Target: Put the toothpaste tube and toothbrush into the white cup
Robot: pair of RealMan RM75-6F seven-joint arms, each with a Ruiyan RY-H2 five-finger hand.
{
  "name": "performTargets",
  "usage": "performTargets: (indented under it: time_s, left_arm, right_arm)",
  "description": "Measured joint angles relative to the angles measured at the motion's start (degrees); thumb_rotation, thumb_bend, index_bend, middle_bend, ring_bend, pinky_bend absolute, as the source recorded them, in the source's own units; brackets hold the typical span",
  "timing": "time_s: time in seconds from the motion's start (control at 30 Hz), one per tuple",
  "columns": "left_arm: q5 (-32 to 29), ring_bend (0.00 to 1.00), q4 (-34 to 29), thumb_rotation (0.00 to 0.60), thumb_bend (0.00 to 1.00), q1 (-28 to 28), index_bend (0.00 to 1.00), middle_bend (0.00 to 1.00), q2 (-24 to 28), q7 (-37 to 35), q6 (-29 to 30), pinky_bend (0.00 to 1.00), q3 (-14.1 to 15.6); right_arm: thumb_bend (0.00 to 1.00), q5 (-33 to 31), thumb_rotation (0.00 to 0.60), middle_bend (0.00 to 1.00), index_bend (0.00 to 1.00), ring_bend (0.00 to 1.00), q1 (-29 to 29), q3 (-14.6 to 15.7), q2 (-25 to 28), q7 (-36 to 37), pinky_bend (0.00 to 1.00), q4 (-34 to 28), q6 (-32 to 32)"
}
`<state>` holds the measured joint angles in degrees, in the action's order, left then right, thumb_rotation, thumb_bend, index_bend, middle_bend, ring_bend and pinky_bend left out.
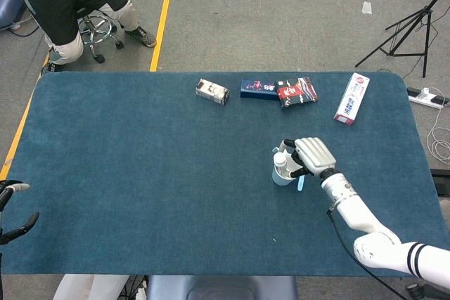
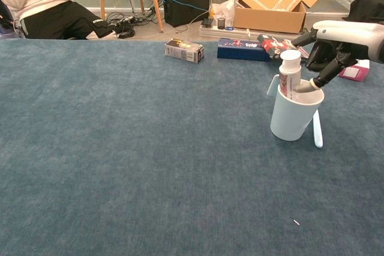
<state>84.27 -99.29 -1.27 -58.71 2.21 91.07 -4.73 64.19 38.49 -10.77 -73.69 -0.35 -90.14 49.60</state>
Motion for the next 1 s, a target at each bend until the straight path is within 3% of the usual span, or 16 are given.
performTargets:
  time_s: [0.27, 0.5, 0.7, 0.8, 1.0]
  left_arm:
    - [-0.05, 0.21, 0.00, 0.600, 0.22, 0.00, 0.33, 0.30, -0.05, 0.24, -0.01, 0.27, -0.03]
    - [-0.04, 0.21, 0.06, 0.600, 0.22, -0.02, 0.33, 0.30, -0.22, 0.65, -0.02, 0.27, -0.02]
    - [-0.16, 0.21, 0.11, 0.600, 0.22, -0.12, 0.33, 0.30, -0.47, 1.30, -0.27, 0.27, 0.03]
    - [-0.30, 0.21, 0.16, 0.600, 0.22, -0.16, 0.33, 0.30, -0.57, 1.48, -0.40, 0.27, 0.03]
    - [-0.53, 0.21, 0.26, 0.600, 0.22, -0.30, 0.33, 0.30, -0.71, 1.77, -0.84, 0.27, 0.07]
  right_arm:
    - [0.08, 2.45, 0.600, 1.00, 0.37, 0.98, -1.68, -0.34, 3.39, 1.96, 1.00, -3.13, 2.61]
    - [0.08, 6.36, 0.600, 1.00, 0.37, 0.98, -4.50, -0.48, 9.66, 3.46, 1.00, -8.19, 7.01]
    - [0.10, 8.21, 0.600, 1.00, 0.37, 0.98, -6.54, 0.09, 14.63, 0.16, 1.00, -10.17, 9.94]
    - [0.22, 7.77, 0.600, 1.00, 0.37, 0.98, -6.93, 0.77, 16.70, -2.63, 1.00, -10.35, 9.45]
    - [0.58, 4.30, 0.600, 1.00, 0.37, 0.98, -6.67, 2.20, 18.94, -7.13, 1.00, -8.88, 5.58]
